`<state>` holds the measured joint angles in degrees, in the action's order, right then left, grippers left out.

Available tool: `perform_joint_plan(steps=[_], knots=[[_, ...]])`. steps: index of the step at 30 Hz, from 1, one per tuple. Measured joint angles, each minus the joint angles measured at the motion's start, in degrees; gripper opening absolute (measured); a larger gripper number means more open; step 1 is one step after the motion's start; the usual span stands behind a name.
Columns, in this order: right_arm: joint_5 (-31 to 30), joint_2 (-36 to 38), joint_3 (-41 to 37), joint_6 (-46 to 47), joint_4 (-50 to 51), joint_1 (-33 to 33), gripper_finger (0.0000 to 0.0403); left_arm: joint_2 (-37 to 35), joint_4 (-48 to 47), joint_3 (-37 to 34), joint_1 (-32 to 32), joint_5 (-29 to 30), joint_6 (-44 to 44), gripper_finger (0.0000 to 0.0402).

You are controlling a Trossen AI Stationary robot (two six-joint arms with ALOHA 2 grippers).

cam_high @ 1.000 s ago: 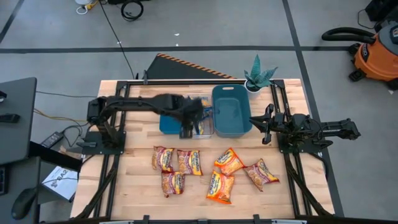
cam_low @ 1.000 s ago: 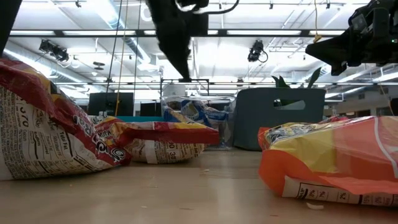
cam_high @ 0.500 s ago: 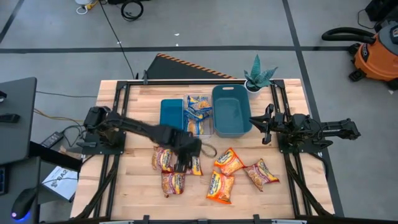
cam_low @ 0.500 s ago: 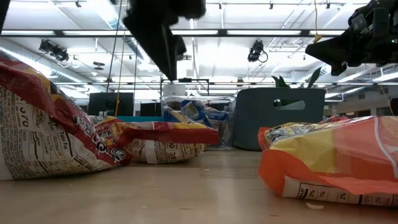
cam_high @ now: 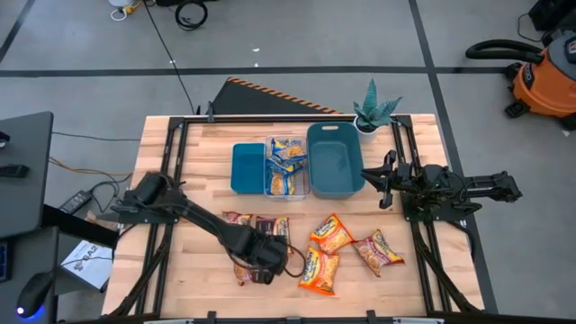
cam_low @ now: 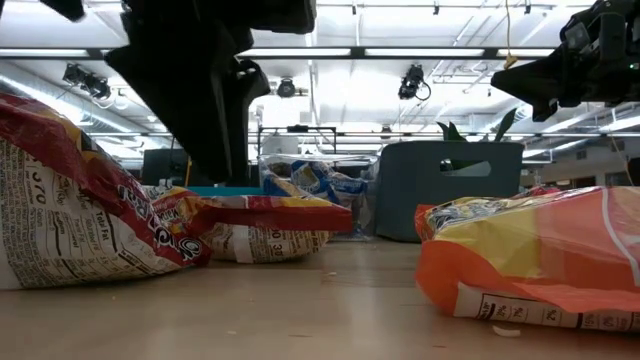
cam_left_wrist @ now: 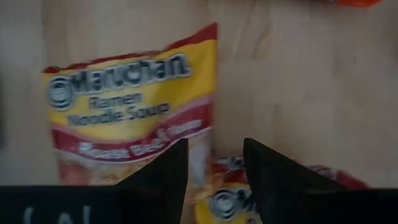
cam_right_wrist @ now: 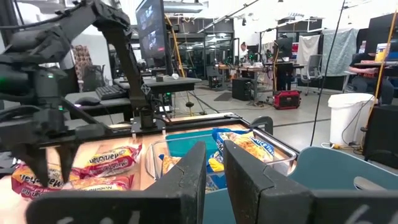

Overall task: Sort Maruchan noodles
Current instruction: Put the right red noodle into the green bin

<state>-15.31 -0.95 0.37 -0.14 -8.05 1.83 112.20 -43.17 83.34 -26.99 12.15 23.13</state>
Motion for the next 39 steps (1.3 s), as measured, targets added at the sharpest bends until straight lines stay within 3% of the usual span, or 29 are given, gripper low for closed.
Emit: perform_joint_plan(steps=[12,16,19,22,31,36,39], knots=[[0.0,0.0,0.0,0.0,0.0,0.0,0.0061,4.0,-1.1,0.7,-0.3,4.5,1.6,0.0156],[0.0,0.0,0.0,0.0,0.0,0.0,0.0061,4.3,-1.7,0.6,0.1,5.1,0.3,0.012],[0.0,0.0,0.0,0.0,0.0,0.0,0.0061,4.2,-2.4,1.4,0.8,4.7,0.2,0.0064],[0.0,0.0,0.0,0.0,-0.1,0.0,0.0061,3.9,-4.0,5.6,2.2,3.1,-1.6,0.0013],[0.0,0.0,0.0,0.0,0.0,0.0,0.0061,3.5,-15.2,26.6,8.8,0.0,-11.1,0.0008],[0.0,0.0,0.0,0.0,0.0,0.0,0.0061,3.4,-17.3,37.3,13.7,5.8,-20.8,0.0007],[0.0,0.0,0.0,0.0,0.0,0.0,0.0061,3.3,-13.5,39.7,17.5,9.5,-27.8,0.0006]])
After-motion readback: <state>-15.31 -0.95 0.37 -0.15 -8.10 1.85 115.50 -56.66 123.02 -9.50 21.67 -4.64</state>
